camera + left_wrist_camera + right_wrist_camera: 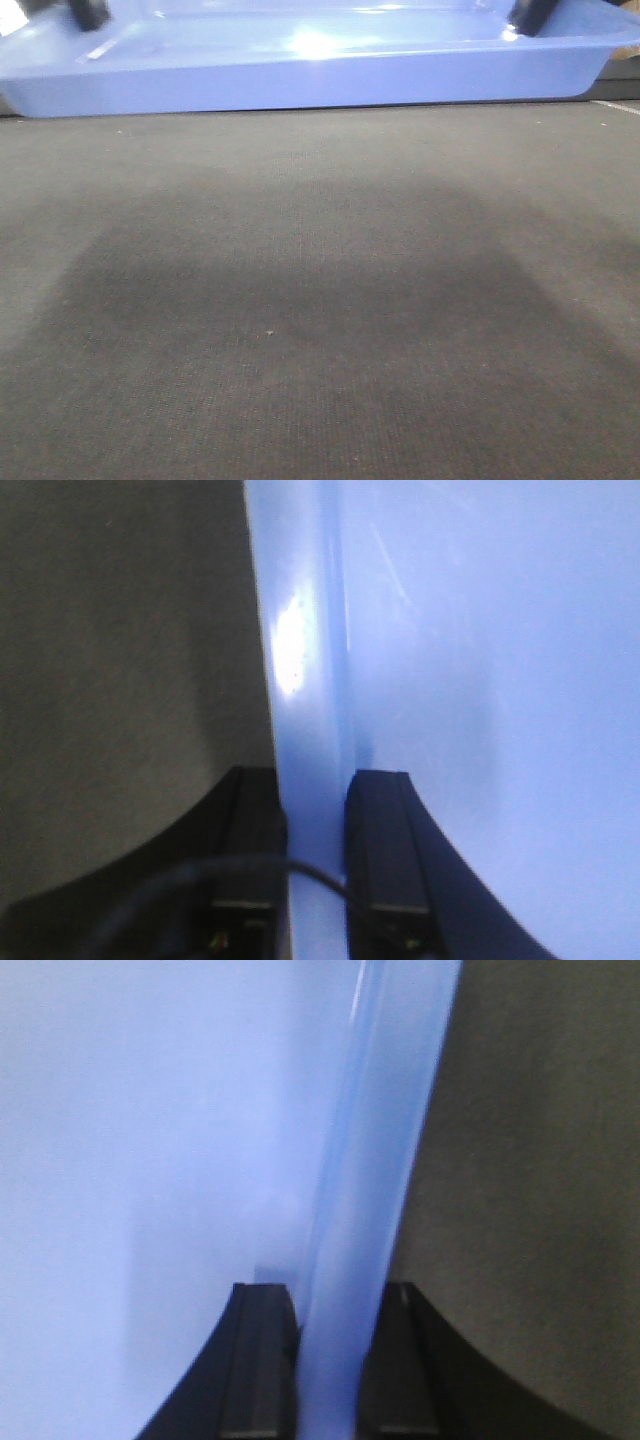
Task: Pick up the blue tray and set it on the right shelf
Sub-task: 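Lift the blue tray off the table with both grippers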
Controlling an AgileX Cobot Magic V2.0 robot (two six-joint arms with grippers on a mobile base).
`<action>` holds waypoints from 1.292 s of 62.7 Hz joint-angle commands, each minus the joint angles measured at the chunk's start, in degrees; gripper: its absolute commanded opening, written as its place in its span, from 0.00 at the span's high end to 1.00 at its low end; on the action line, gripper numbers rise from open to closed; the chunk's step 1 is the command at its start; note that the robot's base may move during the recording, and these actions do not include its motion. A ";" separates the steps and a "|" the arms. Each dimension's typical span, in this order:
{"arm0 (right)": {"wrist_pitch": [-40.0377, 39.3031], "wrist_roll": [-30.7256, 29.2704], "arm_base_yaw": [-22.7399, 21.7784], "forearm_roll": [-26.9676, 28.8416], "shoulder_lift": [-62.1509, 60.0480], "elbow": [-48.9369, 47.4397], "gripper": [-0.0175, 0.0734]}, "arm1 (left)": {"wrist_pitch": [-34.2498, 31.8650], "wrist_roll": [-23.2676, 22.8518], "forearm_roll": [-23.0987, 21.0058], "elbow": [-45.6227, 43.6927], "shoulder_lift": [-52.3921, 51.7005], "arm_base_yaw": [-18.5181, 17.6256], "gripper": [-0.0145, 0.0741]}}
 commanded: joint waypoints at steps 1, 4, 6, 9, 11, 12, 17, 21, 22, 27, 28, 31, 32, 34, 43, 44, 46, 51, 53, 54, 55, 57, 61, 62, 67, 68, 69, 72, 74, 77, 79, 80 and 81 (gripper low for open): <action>-0.83 -1.23 1.74 -1.64 -2.94 -1.68 0.74 | 6.00 0.96 2.96 0.31 -5.80 -0.22 0.88; -0.30 -1.23 3.02 -1.78 -3.38 -1.68 0.74 | 6.00 0.67 2.96 0.60 -6.92 -0.22 0.88; -0.13 -1.23 3.67 -1.84 -3.80 -1.68 0.74 | 6.00 0.32 2.96 0.60 -7.52 -0.22 0.88; 0.05 -1.23 4.63 -1.92 -4.40 -1.73 0.74 | 6.00 -0.13 2.96 0.60 -8.53 -0.22 0.88; 0.14 -1.23 5.10 -1.92 -4.72 -1.78 0.74 | 6.00 -0.13 2.96 0.60 -8.89 -0.22 0.88; 0.28 -1.23 5.24 -1.97 -4.96 -1.85 0.74 | 6.00 -0.13 2.71 0.60 -9.07 -0.22 0.88; 0.82 -1.23 5.78 -1.97 -5.93 -1.85 0.74 | 6.00 -0.13 2.17 0.60 -9.62 -0.22 0.88; 1.70 -1.23 5.78 -1.97 -6.96 -1.85 0.74 | 6.00 -0.13 1.51 0.60 -9.77 -0.22 0.88; 1.87 -1.23 5.78 -2.06 -7.29 -1.85 0.74 | 6.00 -0.13 1.37 0.60 -9.77 -0.22 0.88; 2.17 -1.23 5.78 -2.71 -8.99 -1.85 0.74 | 6.00 -0.13 0.77 0.60 -9.77 -0.22 0.88; 2.09 -1.23 5.78 -2.71 -9.34 -1.85 0.74 | 6.00 -0.13 0.82 0.60 -9.77 -0.22 0.88; 1.78 -1.23 5.78 -2.71 -10.35 -1.85 0.74 | 6.00 -0.13 0.19 0.60 -9.77 -0.22 0.88; 1.64 -1.23 5.78 -2.71 -10.70 -1.85 0.74 | 6.00 -0.13 0.20 0.60 -9.77 -0.22 0.88; 1.10 -1.23 5.78 -2.71 -11.46 -1.85 0.74 | 6.00 -0.13 0.20 0.60 -9.77 -0.22 0.88; -0.75 -1.23 5.78 -2.71 -13.14 -1.85 0.74 | 6.00 -0.13 0.20 0.60 -9.77 -0.22 0.88; -0.82 -1.23 5.78 -2.71 -13.14 -1.85 0.74 | 6.00 -0.13 0.20 0.60 -9.77 -0.22 0.88; -0.82 -1.23 5.78 -2.71 -13.14 -1.85 0.74 | 6.00 -0.13 0.20 0.60 -9.77 -0.22 0.88; -0.87 -1.23 5.72 -2.71 -12.87 -1.58 0.74 | 6.00 -0.13 0.20 0.60 -9.77 -0.22 0.88; -0.92 -1.23 5.72 -2.71 -12.85 -1.58 0.74 | 6.00 -0.13 0.20 0.60 -9.77 -0.22 0.88; -0.92 -1.23 5.72 -2.71 -12.85 -1.58 0.74 | 6.00 -0.13 0.20 0.60 -9.77 -0.22 0.88; -0.92 -1.23 5.72 -2.71 -12.85 -1.58 0.74 | 6.00 -0.13 0.20 0.60 -9.77 -0.22 0.88; -0.92 -1.23 5.72 -2.71 -12.85 -1.58 0.74 | 6.00 -0.13 0.20 0.60 -9.77 -0.22 0.88; -1.16 -1.23 5.72 -2.71 -12.85 -1.58 0.74 | 6.00 -0.13 0.20 0.60 -9.77 -0.22 0.89; -1.16 -1.23 5.72 -2.71 -12.85 -1.58 0.74 | 6.00 -0.13 0.20 0.60 -9.77 -0.22 0.89; -1.16 -1.23 5.72 -2.71 -12.85 -1.58 0.74 | 6.00 -0.13 0.20 0.60 -9.77 -0.22 0.89; -1.16 -1.23 5.72 -2.71 -12.85 -1.58 0.74 | 6.00 -0.13 0.20 0.60 -9.77 -0.22 0.89; -1.16 -1.23 5.72 -2.71 -12.85 -1.58 0.74 | 6.00 -0.13 0.07 0.60 -9.77 -0.22 0.89; -1.16 -1.23 5.72 -2.71 -12.85 -1.58 0.74 | 6.00 -0.13 0.08 0.60 -9.77 -0.22 0.89; -1.16 -1.23 5.72 -2.71 -12.85 -1.58 0.74 | 6.00 -0.13 0.08 0.60 -9.67 -0.22 0.89; -1.16 -1.23 5.72 -2.71 -12.85 -1.58 0.74 | 6.00 -0.13 0.08 0.60 -9.66 -0.22 0.89; -1.16 -1.23 5.72 -2.71 -12.85 -1.58 0.74 | 6.00 -0.13 -0.14 0.60 -9.53 -0.22 0.89; -1.16 -1.23 5.72 -2.71 -12.85 -1.58 0.74 | 6.00 -0.13 -0.14 0.60 -9.53 -0.22 0.89; -1.16 -1.23 5.72 -2.71 -12.85 -1.58 0.74 | 6.00 -0.13 -0.26 0.60 -9.43 -0.22 0.89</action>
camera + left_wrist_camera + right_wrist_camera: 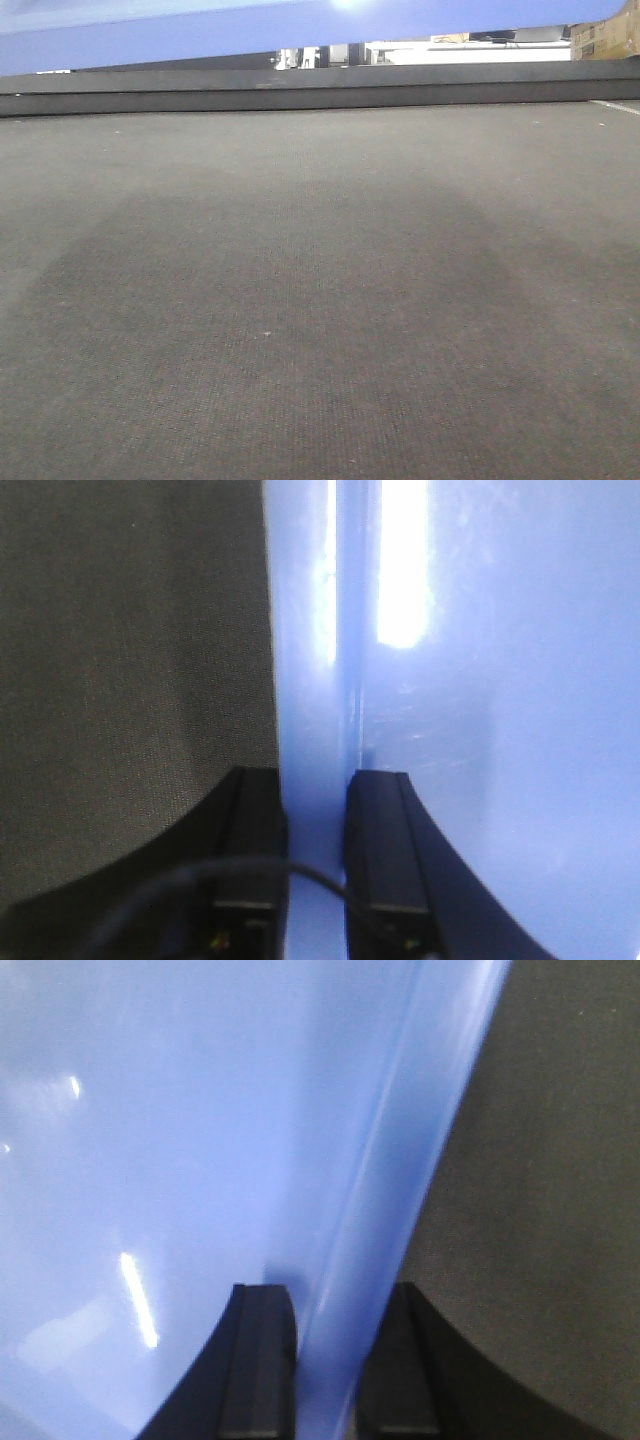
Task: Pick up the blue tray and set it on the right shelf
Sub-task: 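Lift the blue tray off the table with both grippers, then hold the tray raised with both grippers while the base drives to the shelf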
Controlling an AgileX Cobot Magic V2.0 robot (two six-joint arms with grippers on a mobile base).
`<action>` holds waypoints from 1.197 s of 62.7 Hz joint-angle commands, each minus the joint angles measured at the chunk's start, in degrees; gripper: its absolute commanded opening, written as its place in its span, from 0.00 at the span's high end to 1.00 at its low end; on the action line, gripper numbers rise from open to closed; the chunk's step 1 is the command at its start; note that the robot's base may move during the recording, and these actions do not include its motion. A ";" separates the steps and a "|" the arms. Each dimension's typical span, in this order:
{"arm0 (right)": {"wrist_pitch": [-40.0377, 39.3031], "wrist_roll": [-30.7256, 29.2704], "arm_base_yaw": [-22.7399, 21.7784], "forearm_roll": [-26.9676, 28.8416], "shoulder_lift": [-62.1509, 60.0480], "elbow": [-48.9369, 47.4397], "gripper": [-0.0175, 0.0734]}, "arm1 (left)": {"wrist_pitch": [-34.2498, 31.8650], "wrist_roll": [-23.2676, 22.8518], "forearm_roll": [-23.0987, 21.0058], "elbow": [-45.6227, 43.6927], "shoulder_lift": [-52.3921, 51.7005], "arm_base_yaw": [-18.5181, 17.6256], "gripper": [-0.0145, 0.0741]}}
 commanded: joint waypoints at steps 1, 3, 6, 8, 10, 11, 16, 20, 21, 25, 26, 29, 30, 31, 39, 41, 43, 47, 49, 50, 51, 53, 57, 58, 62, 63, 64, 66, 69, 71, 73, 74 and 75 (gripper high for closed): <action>-4.10 -1.97 0.08 -0.29 -1.60 -1.62 0.74 | 4.83 0.73 0.58 -1.46 -1.78 -0.22 0.89; -4.10 -1.97 0.08 -0.29 -1.60 -1.62 0.74 | 4.83 0.73 0.49 -1.46 -1.79 -0.22 0.89; -4.10 -1.97 0.08 -0.29 -1.60 -1.62 0.74 | 4.83 0.73 0.36 -1.46 -1.67 -0.22 0.89; -4.10 -1.97 0.08 -0.29 -1.60 -1.62 0.74 | 4.83 0.73 0.08 -1.46 -1.67 -0.22 0.89; -4.10 -1.97 0.08 -0.29 -1.60 -1.62 0.74 | 4.83 0.73 0.09 -1.46 -1.67 -0.22 0.89; -4.10 -1.97 0.08 -0.29 -1.60 -1.62 0.74 | 4.83 0.73 0.06 -1.46 -1.67 -0.22 0.89; -4.10 -1.97 0.08 -0.29 -1.60 -1.62 0.74 | 4.83 0.73 0.06 -1.46 -1.67 -0.22 0.89; -4.10 -1.97 0.08 -0.29 -1.60 -1.62 0.74 | 4.83 0.73 0.06 -1.46 -1.67 -0.22 0.89; -4.10 -1.97 0.08 -0.29 -1.60 -1.62 0.74 | 4.83 0.73 0.06 -1.46 -1.67 -0.22 0.89; -4.10 -1.97 0.08 -0.29 -1.60 -1.62 0.74 | 4.83 0.73 0.06 -1.46 -1.67 -0.22 0.89; -4.10 -1.97 0.08 -0.29 -1.60 -1.62 0.74 | 4.83 0.73 0.06 -1.46 -1.67 -0.22 0.89; -4.10 -1.97 0.08 -0.29 -1.60 -1.62 0.74 | 4.83 0.73 0.06 -1.46 -1.67 -0.22 0.89; -4.10 -1.97 0.08 -0.29 -1.60 -1.62 0.74 | 4.83 0.73 0.06 -1.46 -1.67 -0.22 0.89; -4.10 -1.97 0.08 -0.29 -1.60 -1.62 0.74 | 4.83 0.73 0.06 -1.46 -1.67 -0.22 0.89; -4.10 -1.97 0.08 -0.29 -1.60 -1.62 0.74 | 4.83 0.73 0.06 -1.46 -1.67 -0.22 0.89; -4.10 -1.97 0.08 -0.29 -1.60 -1.62 0.74 | 4.83 0.73 0.06 -1.46 -1.67 -0.22 0.89; -4.10 -1.97 0.08 -0.29 -1.60 -1.62 0.74 | 4.83 0.73 0.06 -1.46 -1.67 -0.22 0.89; -4.10 -1.97 0.08 -0.29 -1.60 -1.62 0.74 | 4.83 0.73 0.06 -1.46 -1.67 -0.22 0.89; -4.10 -1.97 0.08 -0.29 -1.60 -1.62 0.74 | 4.83 0.73 0.06 -1.46 -1.67 -0.22 0.89; -4.10 -1.97 0.08 -0.29 -1.60 -1.62 0.74 | 4.83 0.73 0.06 -1.46 -1.67 -0.22 0.89; -4.10 -1.97 0.08 -0.29 -1.60 -1.62 0.74 | 4.83 0.73 0.06 -1.46 -1.67 -0.22 0.89; -4.10 -1.97 0.08 -0.29 -1.60 -1.62 0.74 | 4.83 0.73 0.06 -1.46 -1.67 -0.22 0.89; -4.10 -1.97 0.08 -0.29 -1.60 -1.62 0.74 | 4.83 0.73 -0.17 -1.46 -1.67 -0.22 0.89; -4.10 -1.97 0.08 -0.29 -1.60 -1.62 0.74 | 4.83 0.73 -0.17 -1.46 -1.67 -0.22 0.89; -4.10 -1.97 0.08 -0.29 -1.60 -1.62 0.74 | 4.83 0.73 -0.17 -1.46 -1.67 -0.22 0.89; -4.10 -1.97 0.08 -0.29 -1.60 -1.62 0.74 | 4.83 0.73 -0.17 -1.46 -1.67 -0.22 0.89; -4.10 -1.97 0.08 -0.29 -1.60 -1.62 0.74 | 4.83 0.73 -0.17 -1.46 -1.67 -0.22 0.89; -4.10 -1.97 0.08 -0.29 -1.60 -1.62 0.74 | 4.83 0.73 -0.17 -1.46 -1.67 -0.22 0.89; -4.10 -1.97 0.08 -0.29 -1.60 -1.62 0.74 | 4.83 0.73 -0.30 -1.46 -1.67 -0.22 0.89; -4.10 -1.97 0.08 -0.29 -1.60 -1.62 0.74 | 4.83 0.73 -0.30 -1.46 -1.67 -0.22 0.89; -4.10 -1.97 0.08 -0.29 -1.60 -1.62 0.74 | 4.83 0.73 -0.30 -1.46 -1.67 -0.22 0.89; -4.10 -1.97 0.08 -0.29 -1.60 -1.62 0.74 | 4.83 0.73 -0.30 -1.46 -1.67 -0.22 0.89; -4.10 -1.97 0.08 -0.29 -1.60 -1.62 0.74 | 4.83 0.73 -0.30 -1.46 -1.67 -0.22 0.89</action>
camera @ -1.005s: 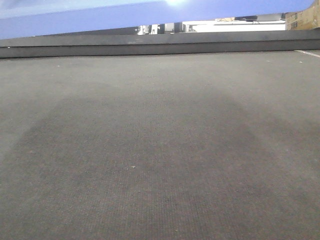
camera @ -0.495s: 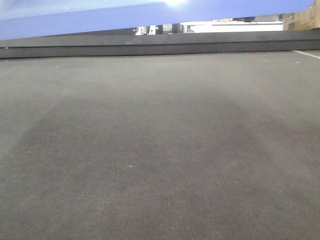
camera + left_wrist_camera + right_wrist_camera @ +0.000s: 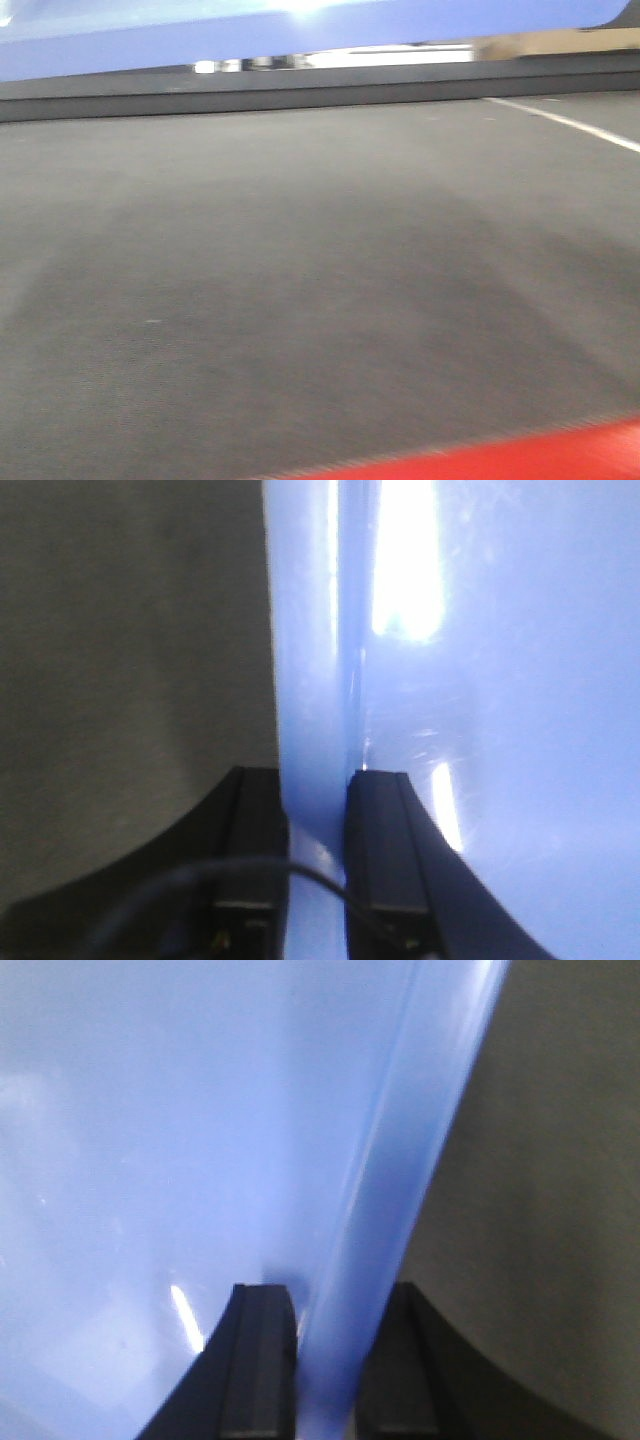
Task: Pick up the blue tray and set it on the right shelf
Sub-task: 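Hold the tray raised with both grippers while the base drives to the shelf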
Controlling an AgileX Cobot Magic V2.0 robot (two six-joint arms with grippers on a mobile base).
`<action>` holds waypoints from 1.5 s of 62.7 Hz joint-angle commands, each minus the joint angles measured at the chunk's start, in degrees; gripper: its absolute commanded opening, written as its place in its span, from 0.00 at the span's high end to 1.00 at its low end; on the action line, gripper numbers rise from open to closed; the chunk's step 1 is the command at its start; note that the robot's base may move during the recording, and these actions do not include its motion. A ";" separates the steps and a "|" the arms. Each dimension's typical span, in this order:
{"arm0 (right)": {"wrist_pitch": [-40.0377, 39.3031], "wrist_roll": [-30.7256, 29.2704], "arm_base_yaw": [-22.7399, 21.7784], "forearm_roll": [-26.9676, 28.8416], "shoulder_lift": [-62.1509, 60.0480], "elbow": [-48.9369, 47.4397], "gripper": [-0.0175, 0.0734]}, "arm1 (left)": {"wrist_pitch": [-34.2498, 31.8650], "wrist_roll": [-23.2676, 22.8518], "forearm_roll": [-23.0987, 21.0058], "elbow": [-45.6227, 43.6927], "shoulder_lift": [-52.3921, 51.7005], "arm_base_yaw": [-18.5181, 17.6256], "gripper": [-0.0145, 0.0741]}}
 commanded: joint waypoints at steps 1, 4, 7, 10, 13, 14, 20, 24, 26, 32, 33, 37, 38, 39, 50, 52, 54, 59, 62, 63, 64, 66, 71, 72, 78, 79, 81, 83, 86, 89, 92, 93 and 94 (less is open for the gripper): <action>-3.97 -1.85 0.08 -0.26 -1.60 -1.62 0.74 | 4.83 0.73 0.11 -1.46 -1.67 -0.22 0.89; -3.97 -1.85 0.08 -0.26 -1.60 -1.62 0.74 | 4.83 0.73 0.11 -1.46 -1.67 -0.22 0.89; -3.97 -1.85 0.08 -0.26 -1.60 -1.62 0.74 | 4.83 0.73 0.11 -1.46 -1.67 -0.22 0.89; -3.97 -1.85 0.08 -0.26 -1.60 -1.62 0.74 | 4.83 0.73 0.11 -1.46 -1.67 -0.22 0.89; -3.97 -1.85 0.08 -0.26 -1.60 -1.62 0.74 | 4.83 0.73 0.11 -1.46 -1.67 -0.22 0.89; -3.97 -1.85 0.08 -0.26 -1.60 -1.62 0.74 | 4.83 0.73 0.11 -1.46 -1.67 -0.22 0.89; -3.97 -1.85 0.08 -0.26 -1.60 -1.62 0.74 | 4.83 0.73 0.11 -1.46 -1.67 -0.22 0.89; -3.97 -1.85 0.08 -0.26 -1.60 -1.62 0.74 | 4.83 0.73 0.11 -1.46 -1.67 -0.22 0.89; -3.97 -1.85 0.08 -0.26 -1.60 -1.62 0.74 | 4.83 0.73 0.11 -1.46 -1.67 -0.22 0.89; -3.97 -1.85 0.08 -0.26 -1.60 -1.62 0.74 | 4.83 0.73 0.11 -1.46 -1.67 -0.22 0.89; -3.97 -1.85 0.08 -0.26 -1.60 -1.62 0.74 | 4.83 0.73 0.11 -1.46 -1.67 -0.22 0.89; -3.97 -1.85 0.08 -0.26 -1.60 -1.62 0.74 | 4.83 0.73 0.03 -1.46 -1.67 -0.22 0.89; -3.97 -1.85 0.08 -0.26 -1.60 -1.62 0.74 | 4.83 0.73 0.03 -1.46 -1.67 -0.22 0.89; -3.97 -1.85 0.08 -0.26 -1.60 -1.62 0.74 | 4.83 0.73 0.03 -1.46 -1.67 -0.22 0.89; -3.97 -1.85 0.08 -0.26 -1.60 -1.62 0.74 | 4.83 0.73 0.03 -1.46 -1.67 -0.22 0.89; -3.97 -1.85 0.08 -0.26 -1.60 -1.62 0.74 | 4.83 0.73 0.03 -1.46 -1.67 -0.22 0.89; -3.97 -1.85 0.08 -0.26 -1.60 -1.62 0.74 | 4.83 0.73 -0.02 -1.46 -1.67 -0.22 0.89; -3.97 -1.85 0.08 -0.26 -1.60 -1.62 0.74 | 4.83 0.73 -0.75 -1.46 -1.67 -0.22 0.89; -3.97 -1.85 0.08 -0.26 -1.60 -1.62 0.74 | 4.83 0.73 -1.04 -1.46 -1.67 -0.22 0.89; -3.97 -1.85 0.08 -0.26 -1.60 -1.62 0.74 | 4.83 0.73 -1.04 -1.46 -1.67 -0.22 0.89; -3.97 -1.85 0.08 -0.26 -1.60 -1.62 0.74 | 4.83 0.73 -1.04 -1.46 -1.67 -0.22 0.89; -3.97 -1.85 0.08 -0.26 -1.60 -1.62 0.74 | 4.83 0.73 -1.04 -1.46 -1.67 -0.22 0.89; -3.97 -1.85 0.08 -0.26 -1.60 -1.62 0.74 | 4.83 0.73 -1.04 -1.46 -1.67 -0.22 0.89; -3.97 -1.85 0.08 -0.26 -1.60 -1.62 0.74 | 4.83 0.73 -1.04 -1.46 -1.67 -0.22 0.89; -3.97 -1.85 0.08 -0.26 -1.60 -1.62 0.74 | 4.83 0.73 -1.14 -1.46 -1.67 -0.22 0.89; -3.97 -1.85 0.08 -0.26 -1.60 -1.62 0.74 | 4.83 0.73 -1.14 -1.46 -1.67 -0.22 0.89; -3.97 -1.85 0.08 -0.26 -1.60 -1.62 0.74 | 4.83 0.73 -1.14 -1.46 -1.67 -0.22 0.89; -3.92 -1.85 0.08 -0.26 -1.60 -1.62 0.74 | 4.83 0.73 -1.14 -1.46 -1.67 -0.22 0.89; -3.92 -1.85 0.08 -0.26 -1.60 -1.62 0.74 | 4.83 0.73 -1.14 -1.46 -1.67 -0.22 0.89; -3.92 -1.85 0.08 -0.26 -1.60 -1.62 0.74 | 4.83 0.73 -1.14 -1.46 -1.67 -0.22 0.89; -3.92 -1.85 0.08 -0.26 -1.60 -1.62 0.74 | 4.83 0.73 -1.14 -1.46 -1.67 -0.22 0.89; -3.92 -1.85 0.08 -0.26 -1.60 -1.62 0.74 | 4.83 0.73 -1.26 -1.46 -1.67 -0.22 0.89; -3.92 -1.85 0.08 -0.26 -1.60 -1.62 0.74 | 4.83 0.73 -1.26 -1.46 -1.67 -0.22 0.89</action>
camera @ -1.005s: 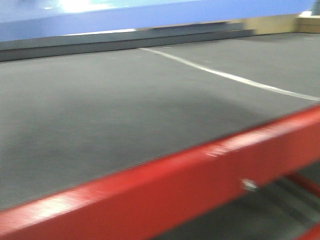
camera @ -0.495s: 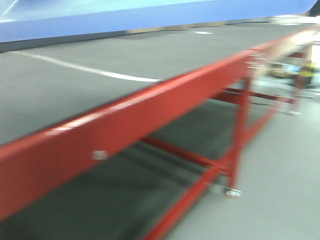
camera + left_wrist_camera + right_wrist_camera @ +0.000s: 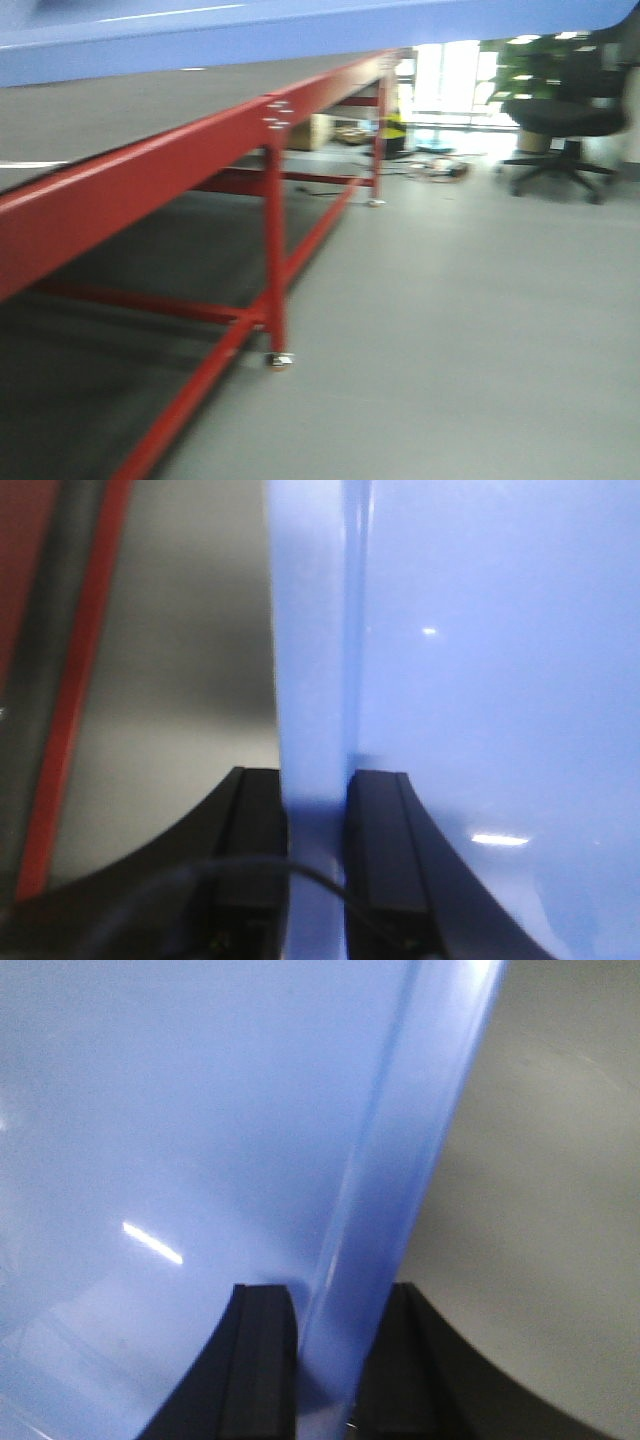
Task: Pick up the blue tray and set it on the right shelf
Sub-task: 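Hold the tray raised with both grippers while the base drives to the shelf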
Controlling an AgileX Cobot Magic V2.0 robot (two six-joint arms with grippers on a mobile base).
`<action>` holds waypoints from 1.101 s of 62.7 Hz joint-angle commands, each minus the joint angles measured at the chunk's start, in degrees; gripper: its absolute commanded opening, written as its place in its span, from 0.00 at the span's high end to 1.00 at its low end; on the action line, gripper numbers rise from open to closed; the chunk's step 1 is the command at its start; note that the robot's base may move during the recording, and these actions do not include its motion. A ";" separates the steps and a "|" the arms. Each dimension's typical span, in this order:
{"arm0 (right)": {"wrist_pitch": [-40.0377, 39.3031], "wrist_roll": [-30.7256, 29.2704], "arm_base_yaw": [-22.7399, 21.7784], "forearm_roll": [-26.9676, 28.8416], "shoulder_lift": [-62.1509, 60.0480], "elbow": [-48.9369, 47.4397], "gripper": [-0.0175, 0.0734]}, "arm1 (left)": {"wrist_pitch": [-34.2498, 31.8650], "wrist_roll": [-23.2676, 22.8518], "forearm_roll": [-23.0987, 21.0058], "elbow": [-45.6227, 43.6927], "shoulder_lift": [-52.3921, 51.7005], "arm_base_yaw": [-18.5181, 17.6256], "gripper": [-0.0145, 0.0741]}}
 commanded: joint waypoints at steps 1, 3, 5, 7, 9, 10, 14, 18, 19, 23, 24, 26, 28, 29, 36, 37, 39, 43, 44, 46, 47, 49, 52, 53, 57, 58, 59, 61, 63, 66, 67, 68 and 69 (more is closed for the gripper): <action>-4.02 -1.76 0.08 0.32 -1.60 -1.62 0.74 | 4.93 0.73 -0.52 -1.46 -1.77 -0.22 0.89; -4.02 -1.76 0.08 0.32 -1.60 -1.62 0.74 | 4.93 0.73 -0.52 -1.46 -1.77 -0.22 0.89; -4.02 -1.76 0.08 0.32 -1.60 -1.62 0.74 | 4.93 0.73 -0.52 -1.46 -1.77 -0.22 0.89; -4.02 -1.76 0.08 0.32 -1.60 -1.62 0.74 | 4.93 0.73 -0.52 -1.46 -1.77 -0.22 0.89; -4.02 -1.76 0.08 0.32 -1.60 -1.62 0.74 | 4.93 0.73 -0.52 -1.46 -1.77 -0.22 0.89; -4.02 -1.76 0.08 0.32 -1.60 -1.62 0.74 | 4.93 0.73 -0.52 -1.46 -1.77 -0.22 0.89; -4.02 -1.76 0.08 0.32 -1.60 -1.62 0.74 | 4.93 0.73 -0.52 -1.46 -1.77 -0.22 0.89; -4.02 -1.76 0.08 0.32 -1.60 -1.62 0.74 | 4.93 0.73 -0.52 -1.46 -1.77 -0.22 0.89; -4.02 -1.76 0.08 0.32 -1.60 -1.62 0.74 | 4.93 0.73 -0.52 -1.46 -1.77 -0.22 0.89; -4.02 -1.76 0.08 0.32 -1.60 -1.62 0.74 | 4.93 0.73 -0.52 -1.46 -1.77 -0.22 0.89; -4.02 -1.76 0.08 0.32 -1.60 -1.62 0.74 | 4.93 0.73 -0.52 -1.46 -1.77 -0.22 0.89; -4.02 -1.76 0.08 0.32 -1.60 -1.62 0.74 | 4.93 0.73 -0.52 -1.46 -1.77 -0.22 0.89; -4.02 -1.76 0.08 0.32 -1.60 -1.62 0.74 | 4.93 0.73 -0.52 -1.46 -1.77 -0.22 0.89; -4.02 -1.76 0.08 0.32 -1.60 -1.62 0.74 | 4.93 0.73 -0.52 -1.46 -1.77 -0.22 0.89; -4.02 -1.76 0.08 0.32 -1.60 -1.62 0.74 | 4.93 0.73 -0.52 -1.46 -1.77 -0.22 0.89; -4.02 -1.76 0.08 0.32 -1.60 -1.62 0.74 | 4.93 0.73 -0.52 -1.46 -1.77 -0.22 0.89; -4.02 -1.76 0.08 0.32 -1.60 -1.62 0.74 | 4.93 0.73 -0.52 -1.46 -1.77 -0.22 0.89; -4.02 -1.76 0.08 0.32 -1.60 -1.62 0.74 | 4.93 0.73 -0.64 -1.46 -1.77 -0.22 0.89; -4.02 -1.76 0.08 0.32 -1.60 -1.62 0.74 | 4.93 0.73 -0.74 -1.46 -1.77 -0.22 0.89; -4.02 -1.76 0.08 0.32 -1.60 -1.62 0.74 | 4.93 0.73 -0.74 -1.46 -1.77 -0.22 0.89; -4.02 -1.76 0.08 0.32 -1.60 -1.62 0.74 | 4.93 0.73 -0.74 -1.46 -1.77 -0.22 0.89; -4.02 -1.76 0.08 0.32 -1.60 -1.62 0.74 | 4.93 0.73 -0.74 -1.46 -1.77 -0.22 0.89; -4.02 -1.76 0.08 0.32 -1.60 -1.62 0.74 | 4.93 0.73 -0.74 -1.46 -1.77 -0.22 0.89; -4.02 -1.76 0.08 0.32 -1.60 -1.62 0.74 | 4.93 0.73 -0.74 -1.46 -1.77 -0.22 0.89; -4.02 -1.76 0.08 0.32 -1.60 -1.62 0.74 | 4.93 0.73 -0.74 -1.46 -1.77 -0.22 0.89; -4.02 -1.76 0.08 0.32 -1.60 -1.62 0.74 | 4.93 0.73 -0.74 -1.46 -1.77 -0.22 0.89; -4.02 -1.76 0.08 0.32 -1.60 -1.62 0.74 | 4.93 0.73 -0.74 -1.46 -1.77 -0.22 0.89; -4.02 -1.76 0.08 0.32 -1.60 -1.62 0.74 | 4.93 0.73 -0.74 -1.46 -1.77 -0.22 0.89; -4.02 -1.76 0.08 0.32 -1.60 -1.62 0.74 | 4.93 0.73 -0.74 -1.46 -1.77 -0.22 0.89; -4.02 -1.76 0.08 0.32 -1.60 -1.62 0.74 | 4.93 0.73 -0.74 -1.46 -1.77 -0.22 0.89; -4.02 -1.76 0.08 0.32 -1.60 -1.62 0.74 | 4.93 0.73 -0.74 -1.46 -1.77 -0.22 0.89; -4.02 -1.76 0.08 0.32 -1.60 -1.62 0.74 | 4.93 0.73 -0.74 -1.46 -1.77 -0.22 0.89; -4.02 -1.76 0.08 0.32 -1.60 -1.62 0.74 | 4.93 0.73 -0.74 -1.46 -1.77 -0.22 0.89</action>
